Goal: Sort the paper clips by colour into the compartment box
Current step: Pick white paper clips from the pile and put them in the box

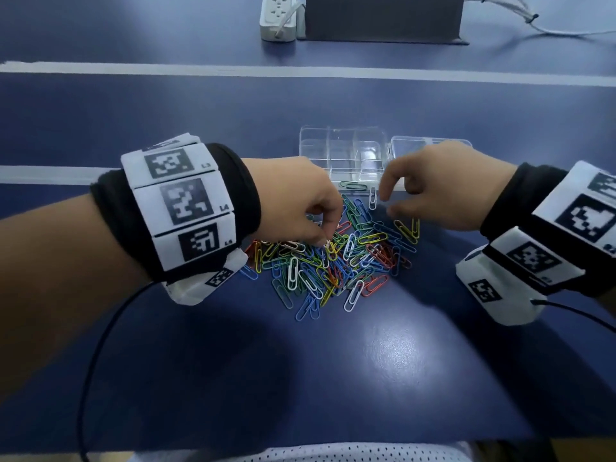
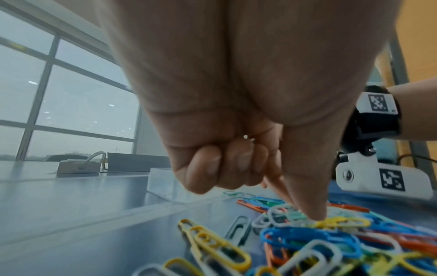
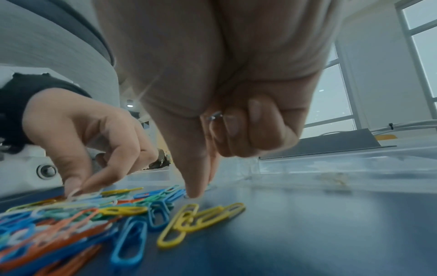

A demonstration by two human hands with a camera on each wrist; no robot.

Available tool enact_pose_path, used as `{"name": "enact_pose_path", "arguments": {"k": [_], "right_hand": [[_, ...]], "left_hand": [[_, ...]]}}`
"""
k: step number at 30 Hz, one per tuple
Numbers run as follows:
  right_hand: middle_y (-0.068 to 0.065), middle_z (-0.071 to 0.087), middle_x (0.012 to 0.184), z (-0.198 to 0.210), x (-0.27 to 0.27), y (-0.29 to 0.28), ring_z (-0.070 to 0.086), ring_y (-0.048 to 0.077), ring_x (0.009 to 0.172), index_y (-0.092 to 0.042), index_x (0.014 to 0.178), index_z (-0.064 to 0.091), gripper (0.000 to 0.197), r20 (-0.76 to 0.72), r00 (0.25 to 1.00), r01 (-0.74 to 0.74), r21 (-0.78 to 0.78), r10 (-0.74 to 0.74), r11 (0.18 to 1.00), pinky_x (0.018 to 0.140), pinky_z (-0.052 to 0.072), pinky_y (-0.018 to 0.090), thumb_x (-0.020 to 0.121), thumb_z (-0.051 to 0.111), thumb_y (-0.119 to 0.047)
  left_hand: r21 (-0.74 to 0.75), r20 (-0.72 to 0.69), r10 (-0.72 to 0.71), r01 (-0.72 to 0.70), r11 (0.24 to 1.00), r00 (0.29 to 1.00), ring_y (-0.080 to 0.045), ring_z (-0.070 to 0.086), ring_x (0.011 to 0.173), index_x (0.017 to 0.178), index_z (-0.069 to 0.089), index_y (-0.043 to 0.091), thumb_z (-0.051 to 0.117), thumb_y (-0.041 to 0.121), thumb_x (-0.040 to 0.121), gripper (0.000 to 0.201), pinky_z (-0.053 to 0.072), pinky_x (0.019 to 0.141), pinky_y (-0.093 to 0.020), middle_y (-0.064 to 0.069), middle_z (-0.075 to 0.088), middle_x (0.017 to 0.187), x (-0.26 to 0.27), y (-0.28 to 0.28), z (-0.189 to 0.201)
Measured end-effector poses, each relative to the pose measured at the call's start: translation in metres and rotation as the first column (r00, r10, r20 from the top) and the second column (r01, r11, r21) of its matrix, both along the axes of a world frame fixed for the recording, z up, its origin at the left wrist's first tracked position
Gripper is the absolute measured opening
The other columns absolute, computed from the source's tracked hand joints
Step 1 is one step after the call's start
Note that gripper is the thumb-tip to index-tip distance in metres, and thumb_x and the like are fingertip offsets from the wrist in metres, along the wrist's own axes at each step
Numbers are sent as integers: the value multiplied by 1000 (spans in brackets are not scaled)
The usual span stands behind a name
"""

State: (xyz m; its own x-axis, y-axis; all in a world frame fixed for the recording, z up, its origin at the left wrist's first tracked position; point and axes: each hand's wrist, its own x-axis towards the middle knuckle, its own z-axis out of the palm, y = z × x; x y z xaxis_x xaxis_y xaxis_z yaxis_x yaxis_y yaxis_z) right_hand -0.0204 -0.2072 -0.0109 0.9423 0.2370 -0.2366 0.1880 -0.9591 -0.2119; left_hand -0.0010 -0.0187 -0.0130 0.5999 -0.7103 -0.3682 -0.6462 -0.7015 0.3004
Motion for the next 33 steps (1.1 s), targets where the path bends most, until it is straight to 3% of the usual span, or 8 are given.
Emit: {"name": "enact_pose_path", "arguments": {"k": [5, 9, 13, 19, 21, 24, 29, 33], "right_hand": [[-10, 36, 55, -1, 2, 7, 33, 0, 54, -32, 100, 69, 22, -1, 999, -44, -6, 44, 999, 66, 37, 26, 79, 67, -26], [-12, 42, 56, -3, 4, 10, 41, 12, 57, -26, 88, 71, 10, 1, 999, -32, -48, 32, 998, 75, 48, 32, 80, 65, -25], [-13, 42, 56, -3, 2, 8, 44, 19, 69, -23, 82, 67, 9, -36, 998, -53, -121, 49, 991, 79, 49, 33, 82, 60, -29], [-10, 49, 58, 16, 17, 18, 42, 3, 54, -24, 77, 63, 9, -86, 996, -12, -38, 8, 999, 52, 33, 18, 82, 61, -31], [-5, 56, 61, 23, 28, 25, 47, 6, 53, -22, 79, 67, 13, -85, 996, 30, 29, -27, 999, 54, 37, 23, 82, 61, -34], [0, 60, 60, 27, 46, 37, 55, 13, 50, -17, 80, 68, 18, -150, 982, 136, 154, -113, 979, 56, 46, 20, 81, 62, -34], [12, 69, 73, 22, 67, 54, 69, 22, 71, 0, 84, 71, 17, -270, 941, 285, 304, -204, 909, 83, 58, 39, 74, 69, -14], [11, 73, 79, 24, 67, 67, 73, 19, 81, -5, 81, 72, 11, -265, 932, 321, 278, -249, 905, 86, 56, 35, 73, 67, -12]], "left_hand": [[-37, -68, 121, -124, 992, 990, 1, 52, 55, 73, 59, 27, 59, 27, 76, 4, 37, 51, -7, 7, 60, 60, 2, 4, 10], [-6, -111, 175, -177, 984, 978, 2, 48, 49, 71, 56, 26, 60, 25, 77, 8, 35, 45, -10, 7, 58, 54, 5, 5, 12], [-34, -98, 224, -229, 973, 970, -1, 47, 51, 88, 54, 30, 53, 19, 84, 11, 35, 52, -12, 10, 53, 60, 10, 5, 11], [-104, 40, 300, -295, 950, 953, -14, 50, 72, 104, 61, 24, 48, 12, 88, 24, 39, 70, -22, 11, 55, 74, 28, -1, 19], [-103, 119, 320, -308, 946, 940, -20, 52, 88, 104, 64, 23, 46, 9, 88, 28, 40, 83, -27, 5, 56, 86, 35, -4, 19], [-70, 181, 331, -324, 944, 926, -25, 56, 102, 101, 68, 24, 47, 8, 87, 30, 39, 81, -28, 1, 58, 92, 40, -12, 17], [-92, 228, 374, -363, 927, 899, -29, 56, 112, 117, 60, 17, 54, 9, 86, 32, 40, 82, -31, -7, 64, 115, 43, -16, 17], [-116, 205, 413, -397, 911, 888, -31, 59, 106, 118, 56, 9, 56, 9, 85, 33, 42, 78, -31, -11, 64, 114, 40, -15, 18]]}}
